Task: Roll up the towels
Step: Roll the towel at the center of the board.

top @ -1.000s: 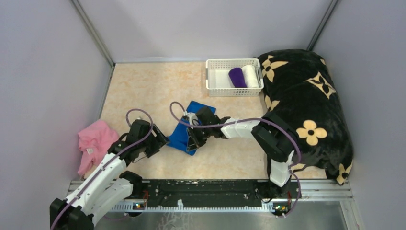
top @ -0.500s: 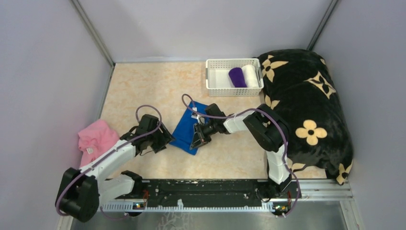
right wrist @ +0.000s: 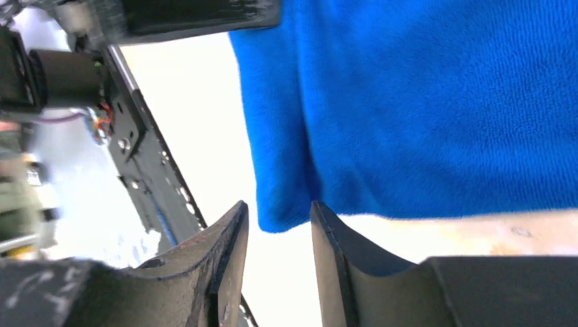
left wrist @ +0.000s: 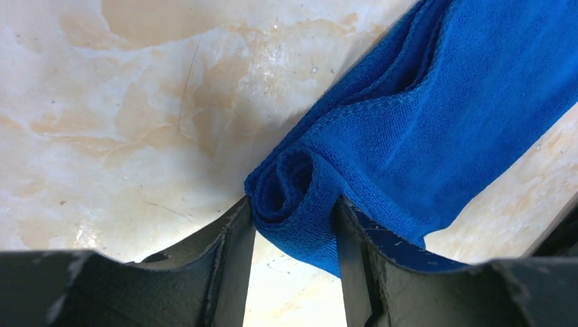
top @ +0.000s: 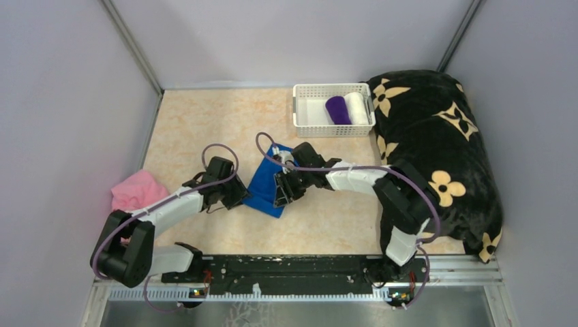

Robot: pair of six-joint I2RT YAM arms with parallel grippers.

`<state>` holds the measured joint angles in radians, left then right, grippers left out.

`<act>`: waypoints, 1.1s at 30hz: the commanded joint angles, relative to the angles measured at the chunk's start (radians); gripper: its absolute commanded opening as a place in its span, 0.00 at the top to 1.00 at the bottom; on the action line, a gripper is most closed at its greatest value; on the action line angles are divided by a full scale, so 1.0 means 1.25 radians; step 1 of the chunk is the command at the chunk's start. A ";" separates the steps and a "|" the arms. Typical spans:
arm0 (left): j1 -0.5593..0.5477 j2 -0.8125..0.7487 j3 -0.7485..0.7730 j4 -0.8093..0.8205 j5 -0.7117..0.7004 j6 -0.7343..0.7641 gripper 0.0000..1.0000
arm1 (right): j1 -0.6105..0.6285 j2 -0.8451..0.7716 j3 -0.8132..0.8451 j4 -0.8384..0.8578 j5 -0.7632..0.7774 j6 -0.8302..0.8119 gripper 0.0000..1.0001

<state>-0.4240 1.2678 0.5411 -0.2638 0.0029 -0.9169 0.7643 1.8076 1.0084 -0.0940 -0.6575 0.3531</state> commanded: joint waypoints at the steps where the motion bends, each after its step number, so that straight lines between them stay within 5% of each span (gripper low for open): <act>1: -0.002 0.023 0.005 -0.010 -0.013 0.036 0.48 | 0.092 -0.168 -0.008 -0.073 0.258 -0.169 0.59; 12: -0.003 0.020 0.003 -0.024 -0.008 0.046 0.48 | 0.327 -0.157 0.008 -0.024 0.678 -0.328 0.55; 27: -0.004 0.028 0.002 -0.015 0.000 0.049 0.46 | 0.413 0.024 0.042 -0.021 0.825 -0.390 0.56; 29: -0.004 0.028 0.002 -0.016 0.003 0.050 0.45 | 0.413 0.040 0.041 -0.020 0.831 -0.388 0.59; 33: -0.004 -0.011 0.002 -0.034 -0.003 0.045 0.40 | 0.413 0.054 0.048 -0.045 0.808 -0.375 0.83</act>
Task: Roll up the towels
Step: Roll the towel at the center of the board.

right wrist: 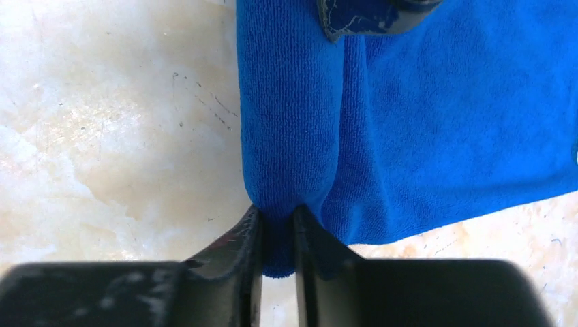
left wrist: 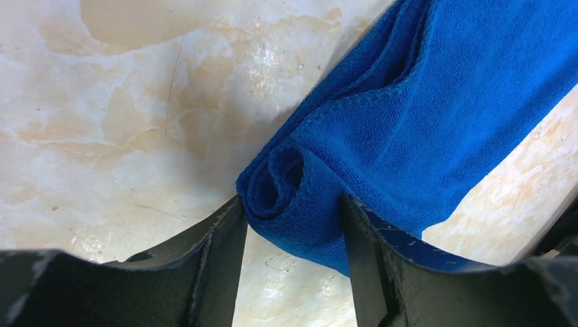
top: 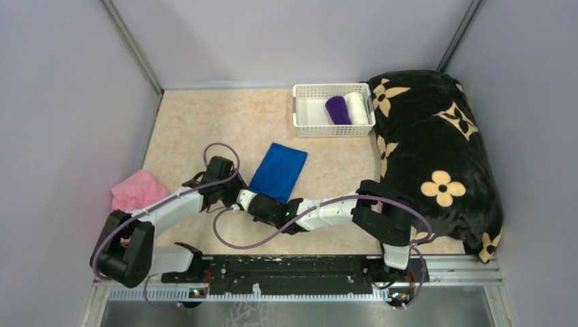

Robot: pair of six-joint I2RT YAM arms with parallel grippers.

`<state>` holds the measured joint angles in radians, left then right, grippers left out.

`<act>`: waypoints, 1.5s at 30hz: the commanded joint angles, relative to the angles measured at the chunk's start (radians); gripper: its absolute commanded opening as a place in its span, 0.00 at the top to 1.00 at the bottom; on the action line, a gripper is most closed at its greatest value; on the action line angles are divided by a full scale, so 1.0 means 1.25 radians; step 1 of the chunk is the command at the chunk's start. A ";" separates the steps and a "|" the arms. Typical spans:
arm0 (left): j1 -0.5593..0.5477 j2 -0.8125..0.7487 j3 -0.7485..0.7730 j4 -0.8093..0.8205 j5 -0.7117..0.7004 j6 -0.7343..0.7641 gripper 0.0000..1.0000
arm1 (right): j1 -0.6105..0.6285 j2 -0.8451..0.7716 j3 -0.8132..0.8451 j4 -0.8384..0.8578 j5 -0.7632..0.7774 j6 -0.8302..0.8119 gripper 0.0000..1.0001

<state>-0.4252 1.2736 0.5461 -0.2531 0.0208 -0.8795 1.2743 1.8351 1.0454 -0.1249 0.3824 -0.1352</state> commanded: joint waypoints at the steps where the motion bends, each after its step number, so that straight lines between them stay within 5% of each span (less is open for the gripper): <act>1: -0.002 -0.036 -0.002 -0.053 -0.023 0.012 0.38 | 0.003 0.022 0.021 -0.028 -0.052 0.023 0.88; 9: -0.003 -0.241 0.000 -0.189 -0.070 0.000 0.25 | -0.120 -0.083 0.039 -0.054 -0.575 0.185 0.97; 19: -0.004 -0.361 -0.047 -0.226 0.010 -0.035 0.23 | -0.340 0.008 -0.014 0.154 -0.990 0.470 0.97; 35: -0.006 -0.168 -0.019 -0.063 0.019 -0.010 0.26 | -0.403 0.128 -0.026 0.201 -1.024 0.545 0.94; 45: -0.005 -0.038 -0.055 -0.009 -0.012 0.000 0.33 | -0.396 0.041 -0.001 0.042 -0.863 0.393 0.76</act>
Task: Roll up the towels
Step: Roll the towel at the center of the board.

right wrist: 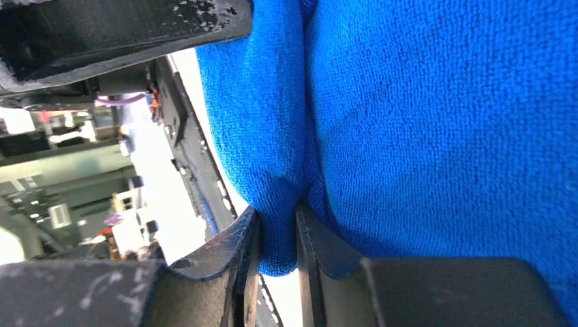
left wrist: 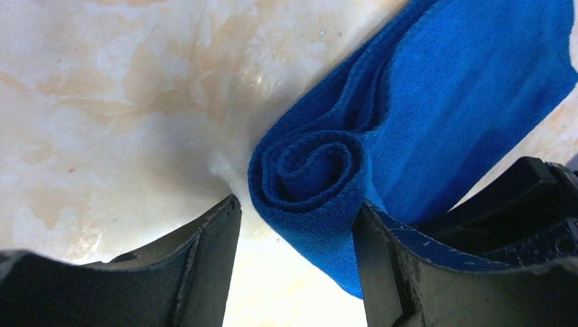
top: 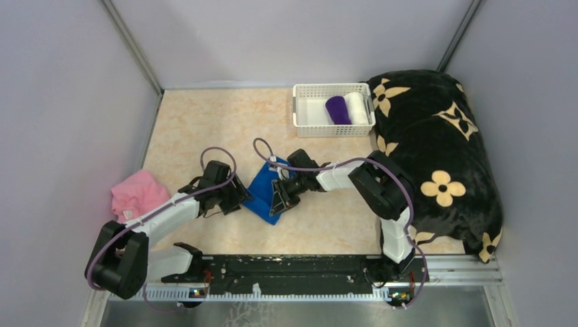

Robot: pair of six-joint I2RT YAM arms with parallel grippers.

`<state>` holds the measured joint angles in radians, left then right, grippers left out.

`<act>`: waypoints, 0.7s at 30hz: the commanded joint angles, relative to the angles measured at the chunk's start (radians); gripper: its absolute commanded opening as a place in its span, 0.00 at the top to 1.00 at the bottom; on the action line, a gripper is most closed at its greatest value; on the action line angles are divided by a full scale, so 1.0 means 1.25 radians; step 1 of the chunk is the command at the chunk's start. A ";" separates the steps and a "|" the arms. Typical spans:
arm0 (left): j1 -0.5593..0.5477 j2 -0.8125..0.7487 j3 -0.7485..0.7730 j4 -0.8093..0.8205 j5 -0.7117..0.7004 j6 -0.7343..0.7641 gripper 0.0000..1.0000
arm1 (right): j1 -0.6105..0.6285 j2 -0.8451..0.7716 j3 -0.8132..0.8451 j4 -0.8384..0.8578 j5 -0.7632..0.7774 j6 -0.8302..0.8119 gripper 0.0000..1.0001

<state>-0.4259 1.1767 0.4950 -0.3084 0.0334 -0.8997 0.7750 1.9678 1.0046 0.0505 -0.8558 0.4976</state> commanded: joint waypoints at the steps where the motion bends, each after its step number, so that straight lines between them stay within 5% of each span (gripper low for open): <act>1: -0.005 0.051 -0.014 0.035 -0.022 0.017 0.34 | 0.009 -0.082 0.040 -0.130 0.157 -0.136 0.74; 12: -0.007 0.066 -0.018 0.010 -0.028 0.015 0.40 | 0.244 -0.351 0.017 -0.171 0.767 -0.331 0.52; 21: -0.007 0.068 -0.017 0.006 -0.028 0.014 0.40 | 0.383 -0.279 0.025 -0.132 0.921 -0.444 0.48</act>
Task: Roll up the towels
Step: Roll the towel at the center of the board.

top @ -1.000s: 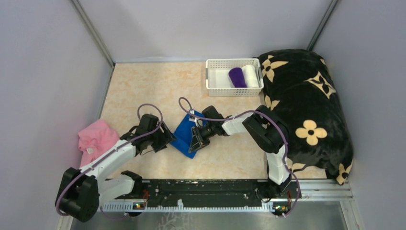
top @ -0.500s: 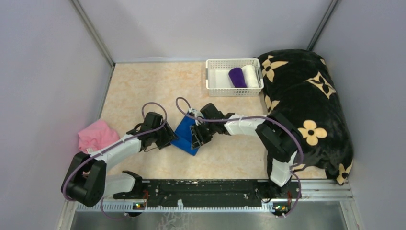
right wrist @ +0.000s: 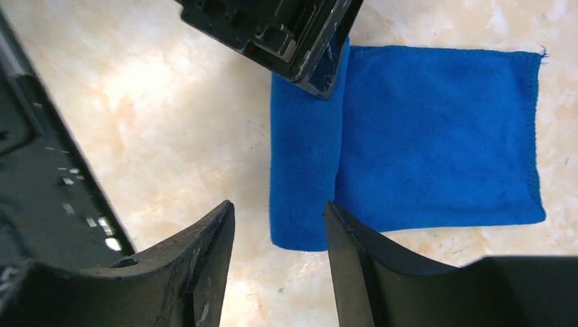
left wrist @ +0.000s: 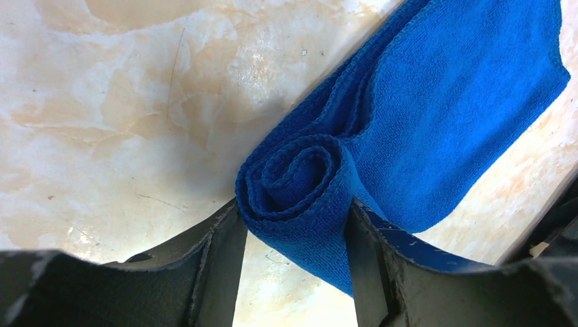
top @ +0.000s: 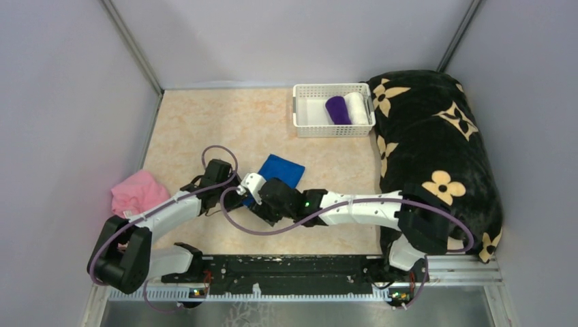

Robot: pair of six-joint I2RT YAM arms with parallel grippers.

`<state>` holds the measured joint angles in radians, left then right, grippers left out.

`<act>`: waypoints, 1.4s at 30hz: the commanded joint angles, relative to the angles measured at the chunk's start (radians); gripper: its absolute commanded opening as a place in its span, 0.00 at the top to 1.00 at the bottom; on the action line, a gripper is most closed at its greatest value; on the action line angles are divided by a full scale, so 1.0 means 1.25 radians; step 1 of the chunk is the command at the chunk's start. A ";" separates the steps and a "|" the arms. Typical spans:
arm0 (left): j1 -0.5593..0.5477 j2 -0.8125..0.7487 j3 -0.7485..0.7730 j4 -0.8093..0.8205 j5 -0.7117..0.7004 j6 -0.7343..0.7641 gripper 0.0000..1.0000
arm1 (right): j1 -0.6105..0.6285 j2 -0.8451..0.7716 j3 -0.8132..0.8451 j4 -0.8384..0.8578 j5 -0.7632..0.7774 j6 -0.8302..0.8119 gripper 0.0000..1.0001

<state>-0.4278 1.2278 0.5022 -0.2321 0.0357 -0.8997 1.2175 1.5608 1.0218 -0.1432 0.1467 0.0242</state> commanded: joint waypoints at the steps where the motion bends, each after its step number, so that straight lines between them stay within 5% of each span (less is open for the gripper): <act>1: -0.006 0.029 -0.021 -0.055 -0.029 0.015 0.40 | 0.035 0.062 0.017 0.022 0.127 -0.069 0.48; 15: -0.006 0.032 -0.018 -0.054 -0.022 0.012 0.38 | 0.080 0.249 0.018 0.007 0.153 -0.101 0.49; 20: -0.005 -0.010 -0.009 -0.079 -0.027 0.007 0.33 | 0.075 0.285 0.039 -0.038 0.122 -0.096 0.64; 26: -0.006 -0.158 0.006 -0.178 -0.084 0.000 0.23 | -0.017 0.201 0.042 -0.055 -0.245 -0.022 0.81; 33: -0.006 -0.284 0.009 -0.266 -0.078 -0.012 0.18 | -0.189 0.221 0.044 0.026 -0.709 0.124 0.86; 42: -0.006 -0.254 -0.009 -0.180 -0.010 -0.018 0.20 | -0.330 0.342 -0.009 0.290 -0.985 0.387 0.86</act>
<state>-0.4305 0.8646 0.4992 -0.5152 -0.0223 -0.9188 0.8349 1.9385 1.0317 0.0486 -0.8604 0.3370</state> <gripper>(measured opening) 0.818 0.205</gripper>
